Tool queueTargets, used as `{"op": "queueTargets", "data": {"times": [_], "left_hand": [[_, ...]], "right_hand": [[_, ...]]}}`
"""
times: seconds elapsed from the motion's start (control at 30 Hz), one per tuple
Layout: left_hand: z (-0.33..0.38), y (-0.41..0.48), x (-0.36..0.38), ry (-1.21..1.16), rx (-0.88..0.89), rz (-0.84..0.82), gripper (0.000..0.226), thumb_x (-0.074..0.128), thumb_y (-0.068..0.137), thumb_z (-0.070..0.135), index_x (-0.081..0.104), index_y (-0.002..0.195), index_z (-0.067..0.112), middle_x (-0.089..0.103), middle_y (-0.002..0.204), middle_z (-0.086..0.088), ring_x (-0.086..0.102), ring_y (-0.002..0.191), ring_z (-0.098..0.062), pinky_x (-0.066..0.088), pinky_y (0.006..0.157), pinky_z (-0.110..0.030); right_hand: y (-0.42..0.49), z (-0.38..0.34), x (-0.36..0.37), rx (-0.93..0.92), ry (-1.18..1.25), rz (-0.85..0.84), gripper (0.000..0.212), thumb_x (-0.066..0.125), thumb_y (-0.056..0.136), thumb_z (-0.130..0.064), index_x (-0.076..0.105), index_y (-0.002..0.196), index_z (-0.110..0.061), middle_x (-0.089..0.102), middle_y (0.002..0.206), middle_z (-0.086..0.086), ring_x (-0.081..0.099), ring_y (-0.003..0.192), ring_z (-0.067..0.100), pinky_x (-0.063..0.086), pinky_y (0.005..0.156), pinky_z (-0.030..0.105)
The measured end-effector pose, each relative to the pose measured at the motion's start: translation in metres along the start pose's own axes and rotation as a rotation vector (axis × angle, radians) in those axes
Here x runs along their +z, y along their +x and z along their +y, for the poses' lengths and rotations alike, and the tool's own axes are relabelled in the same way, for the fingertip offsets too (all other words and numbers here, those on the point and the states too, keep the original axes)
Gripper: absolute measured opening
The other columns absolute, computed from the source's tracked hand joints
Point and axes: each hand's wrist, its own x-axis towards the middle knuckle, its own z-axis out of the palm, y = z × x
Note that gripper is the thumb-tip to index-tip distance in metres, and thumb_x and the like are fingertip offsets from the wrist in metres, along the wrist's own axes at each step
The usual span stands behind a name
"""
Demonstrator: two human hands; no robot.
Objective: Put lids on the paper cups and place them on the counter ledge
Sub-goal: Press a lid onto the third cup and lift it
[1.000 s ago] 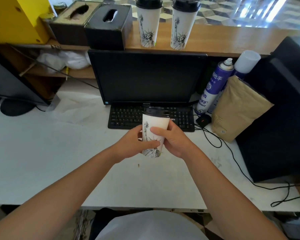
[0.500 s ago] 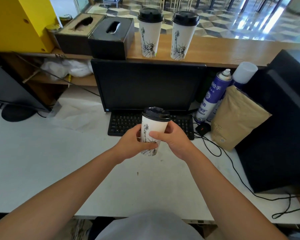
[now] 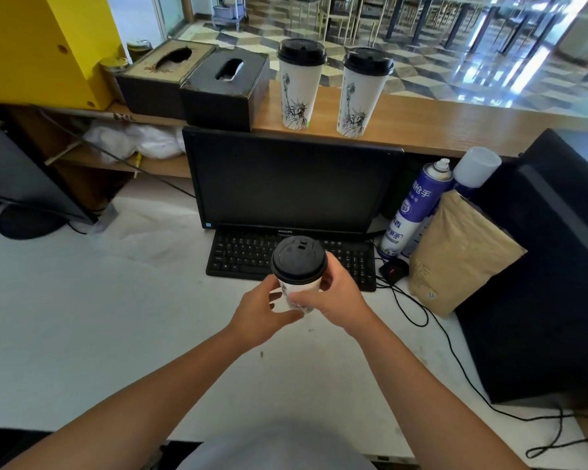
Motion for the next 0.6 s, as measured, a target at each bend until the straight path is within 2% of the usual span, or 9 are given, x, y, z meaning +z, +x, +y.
{"op": "queueTargets", "data": {"times": [0.1, 0.17, 0.23, 0.27, 0.33, 0.4, 0.5, 0.6], "left_hand": [[-0.030, -0.001, -0.006, 0.206, -0.065, -0.015, 0.087, 0.084, 0.078, 0.037, 0.038, 0.150, 0.023, 0.048, 0.151, 0.002, 0.049, 0.135, -0.019, 0.044, 0.107, -0.033], [-0.059, -0.005, -0.012, 0.362, -0.144, -0.052, 0.093, 0.081, 0.080, 0.042, 0.030, 0.155, 0.019, 0.036, 0.159, -0.004, 0.037, 0.144, -0.024, 0.035, 0.115, -0.034], [-0.090, -0.010, -0.020, 0.531, -0.268, -0.104, 0.101, 0.076, 0.081, 0.050, 0.018, 0.158, 0.020, 0.015, 0.167, -0.010, 0.019, 0.152, -0.031, 0.024, 0.122, -0.040], [-0.104, -0.014, -0.023, 0.617, -0.340, -0.130, 0.104, 0.073, 0.083, 0.054, 0.012, 0.160, 0.021, 0.004, 0.169, -0.011, 0.010, 0.154, -0.036, 0.020, 0.123, -0.046], [-0.130, -0.026, -0.030, 0.748, -0.459, -0.180, 0.106, 0.067, 0.083, 0.061, 0.002, 0.160, 0.027, -0.011, 0.168, -0.009, -0.004, 0.153, -0.042, 0.017, 0.122, -0.057], [-0.150, -0.038, -0.035, 0.782, -0.499, -0.188, 0.110, 0.064, 0.080, 0.069, -0.005, 0.159, 0.036, -0.022, 0.167, -0.004, -0.014, 0.152, -0.043, 0.014, 0.118, -0.065], [-0.171, -0.050, -0.039, 0.801, -0.460, -0.161, 0.109, 0.053, 0.076, 0.082, -0.012, 0.155, 0.045, -0.030, 0.164, 0.002, -0.022, 0.150, -0.043, 0.008, 0.115, -0.070], [-0.188, -0.055, -0.032, 0.873, -0.405, -0.101, 0.107, 0.027, 0.072, 0.094, -0.022, 0.153, 0.042, -0.035, 0.162, 0.000, -0.025, 0.149, -0.043, 0.001, 0.113, -0.071]], "right_hand": [[-0.001, -0.007, -0.007, -0.051, -0.116, 0.003, 0.084, 0.090, 0.072, -0.006, 0.052, 0.143, -0.030, 0.065, 0.131, -0.012, 0.060, 0.125, 0.010, 0.053, 0.092, 0.018], [0.000, -0.012, -0.012, -0.082, -0.198, -0.002, 0.087, 0.089, 0.073, -0.006, 0.049, 0.146, -0.031, 0.062, 0.134, -0.011, 0.057, 0.127, 0.010, 0.052, 0.097, 0.022], [0.002, -0.018, -0.016, -0.100, -0.254, -0.010, 0.088, 0.088, 0.072, -0.008, 0.049, 0.147, -0.031, 0.062, 0.134, -0.012, 0.057, 0.127, 0.010, 0.054, 0.101, 0.030], [0.003, -0.020, -0.018, -0.094, -0.267, -0.019, 0.087, 0.088, 0.073, -0.009, 0.048, 0.147, -0.032, 0.062, 0.133, -0.013, 0.057, 0.126, 0.010, 0.055, 0.098, 0.029], [0.004, -0.024, -0.021, -0.076, -0.283, -0.039, 0.085, 0.087, 0.074, -0.010, 0.047, 0.145, -0.033, 0.062, 0.130, -0.015, 0.058, 0.122, 0.008, 0.053, 0.088, 0.018], [0.005, -0.026, -0.022, -0.062, -0.305, -0.037, 0.083, 0.089, 0.073, -0.012, 0.049, 0.142, -0.035, 0.062, 0.128, -0.015, 0.059, 0.118, 0.007, 0.050, 0.082, 0.013], [0.008, -0.029, -0.020, -0.103, -0.431, -0.031, 0.081, 0.089, 0.068, -0.016, 0.052, 0.137, -0.038, 0.063, 0.128, -0.010, 0.059, 0.117, 0.010, 0.053, 0.087, 0.024], [0.012, -0.039, -0.023, -0.190, -0.659, -0.062, 0.087, 0.087, 0.066, -0.017, 0.053, 0.144, -0.032, 0.058, 0.132, -0.003, 0.055, 0.123, 0.017, 0.050, 0.100, 0.036]]}}
